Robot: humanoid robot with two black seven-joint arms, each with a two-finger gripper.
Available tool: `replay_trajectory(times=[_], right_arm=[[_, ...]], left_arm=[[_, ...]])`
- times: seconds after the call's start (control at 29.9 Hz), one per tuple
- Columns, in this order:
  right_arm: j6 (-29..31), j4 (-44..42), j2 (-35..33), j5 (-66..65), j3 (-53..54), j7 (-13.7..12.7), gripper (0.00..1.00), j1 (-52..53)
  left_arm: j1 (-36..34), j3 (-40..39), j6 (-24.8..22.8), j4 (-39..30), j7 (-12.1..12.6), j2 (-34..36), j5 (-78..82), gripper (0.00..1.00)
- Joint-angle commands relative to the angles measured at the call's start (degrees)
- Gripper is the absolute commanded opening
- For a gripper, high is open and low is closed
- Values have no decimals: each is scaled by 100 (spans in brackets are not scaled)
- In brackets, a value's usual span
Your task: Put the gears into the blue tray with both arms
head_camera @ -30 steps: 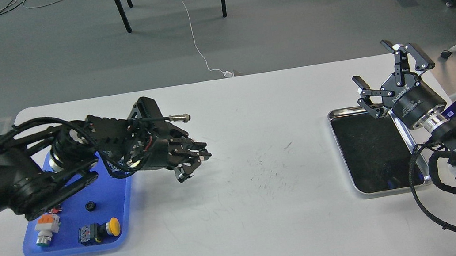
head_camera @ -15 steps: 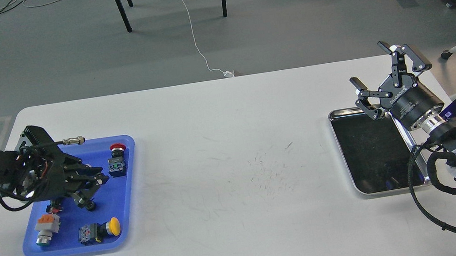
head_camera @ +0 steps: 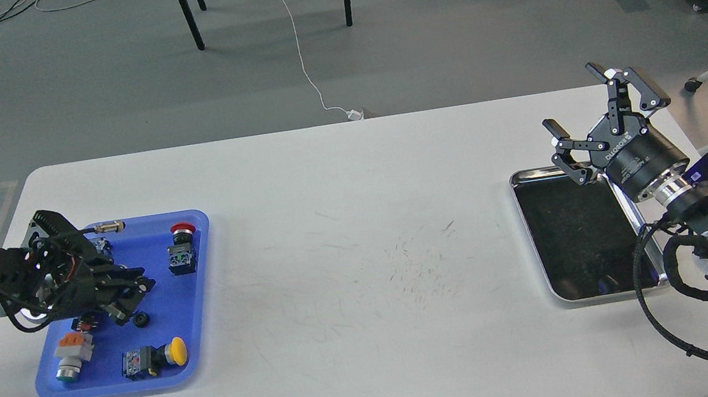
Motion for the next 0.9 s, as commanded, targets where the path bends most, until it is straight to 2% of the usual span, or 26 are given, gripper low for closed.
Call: replay_trajectory(times=[0.0,0.13,0.23,0.27,0.3,0.33,0.37,0.47,0.63,0.8,0.87], right_arm=[[0,4,8,0,1,0,97,-10],[0,4,8,0,1,0,97,-10],[0,21,-1,0,1,0,97,-19],[0,21,-1,0,1,0,97,-19],[0,21,-1,-8,1,0,97,-28],[0,21,-1,-8,1,0,97,-28],[0,21,-1,-8,1,0,97,-28],[0,21,-1,-8,1,0,97,-28],[0,21,16,-8,9,0,97,16],[0,21,16,-17,-8,0,97,60],[-26,21,25,-17,-8,0,97,60]], left_arm=[[57,11,116,80,0,-11,0,16],[66,11,133,177,0,-2,0,19],[75,11,168,204,0,-2,0,31],[75,2,186,221,0,-2,0,45],[66,-7,212,221,0,-2,0,65],[66,-16,256,221,0,16,0,81],[66,-16,309,213,0,51,0,86],[66,-156,371,90,0,234,-220,89],[66,-823,336,-498,0,569,-1800,91],[75,-1448,239,-1175,0,614,-4512,92],[118,-1492,213,-1412,0,570,-5849,98]])
